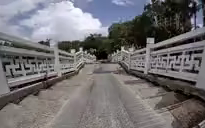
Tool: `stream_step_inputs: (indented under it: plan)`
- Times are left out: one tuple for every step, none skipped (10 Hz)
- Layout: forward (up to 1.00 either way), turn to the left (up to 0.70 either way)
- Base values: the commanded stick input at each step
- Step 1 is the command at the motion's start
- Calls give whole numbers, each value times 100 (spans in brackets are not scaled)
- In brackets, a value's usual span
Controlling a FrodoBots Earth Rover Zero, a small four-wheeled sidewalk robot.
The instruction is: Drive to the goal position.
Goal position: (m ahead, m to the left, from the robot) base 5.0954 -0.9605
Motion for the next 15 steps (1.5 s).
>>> stream_step_inputs:
  plan:
    - [70, 0]
    - [70, 0]
    - [70, 0]
    - [70, 0]
    - [70, 0]
    - [70, 0]
    - [70, 0]
    - [70, 0]
    - [70, 0]
    - [70, 0]
    - [70, 0]
    - [70, 0]
    - [70, 0]
    - [70, 0]
    - [70, 0]
